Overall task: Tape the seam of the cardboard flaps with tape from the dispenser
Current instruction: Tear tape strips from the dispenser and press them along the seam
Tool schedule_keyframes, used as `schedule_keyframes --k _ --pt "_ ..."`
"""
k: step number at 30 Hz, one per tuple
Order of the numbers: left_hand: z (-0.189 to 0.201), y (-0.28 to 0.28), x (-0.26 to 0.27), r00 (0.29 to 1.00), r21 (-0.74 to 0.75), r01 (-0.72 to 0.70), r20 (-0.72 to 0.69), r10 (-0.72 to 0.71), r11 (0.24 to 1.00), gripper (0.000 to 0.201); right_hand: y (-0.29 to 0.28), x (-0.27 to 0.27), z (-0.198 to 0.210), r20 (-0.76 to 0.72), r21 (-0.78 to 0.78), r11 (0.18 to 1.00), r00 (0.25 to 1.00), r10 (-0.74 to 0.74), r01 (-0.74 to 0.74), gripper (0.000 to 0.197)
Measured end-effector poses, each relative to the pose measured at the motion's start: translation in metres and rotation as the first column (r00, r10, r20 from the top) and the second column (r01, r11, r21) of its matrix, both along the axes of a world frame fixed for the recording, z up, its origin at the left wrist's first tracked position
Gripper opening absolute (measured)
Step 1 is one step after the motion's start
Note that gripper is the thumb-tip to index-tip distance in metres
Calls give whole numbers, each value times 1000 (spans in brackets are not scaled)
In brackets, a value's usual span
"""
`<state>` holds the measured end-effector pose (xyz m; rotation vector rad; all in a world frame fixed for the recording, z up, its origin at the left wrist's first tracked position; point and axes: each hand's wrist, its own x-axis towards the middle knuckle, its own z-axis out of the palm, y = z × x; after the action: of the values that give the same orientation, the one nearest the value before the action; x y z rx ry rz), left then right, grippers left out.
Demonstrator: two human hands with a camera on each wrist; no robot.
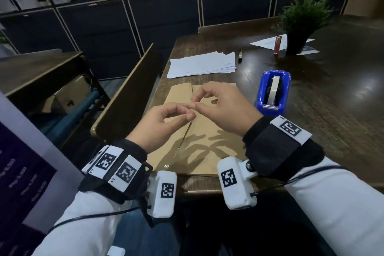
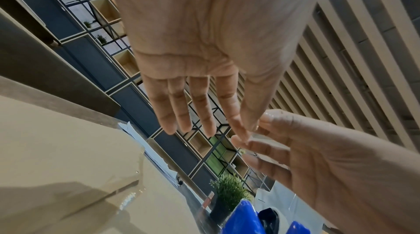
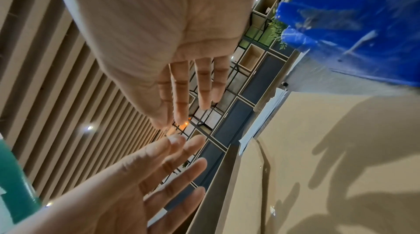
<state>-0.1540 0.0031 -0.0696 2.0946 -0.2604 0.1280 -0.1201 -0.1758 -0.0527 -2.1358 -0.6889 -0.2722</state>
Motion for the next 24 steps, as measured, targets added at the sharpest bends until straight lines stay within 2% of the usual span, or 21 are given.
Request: schedule_keyframes --k 3,6,8,12,17,20,24 --pt "-2 10 -2 1000 -2 -10 -8 10 1000 9 10 -3 -3 71 -7 1000 997 27 -27 7" --pt "-7 23 0 998 15 -30 -46 30 999 31 20 -4 -7 132 -7 999 990 50 -50 6" --pt "-9 31 2 995 29 -41 -94 44 999 37 27 -5 -9 115 49 997 992 56 -62 6" --pt "-11 48 9 978 183 -11 -202 48 983 30 35 -5 -14 -90 129 990 994 64 -52 10" --pt "-14 62 16 932 425 45 -345 116 904 21 37 -6 -28 -358 179 984 932 63 2 20" --pt "-8 61 19 913 493 90 -387 125 865 27 40 -3 -37 -494 179 983 867 66 27 16" --pt "-2 59 23 889 530 133 -438 136 838 36 45 -3 -45 -585 150 987 810 49 48 20"
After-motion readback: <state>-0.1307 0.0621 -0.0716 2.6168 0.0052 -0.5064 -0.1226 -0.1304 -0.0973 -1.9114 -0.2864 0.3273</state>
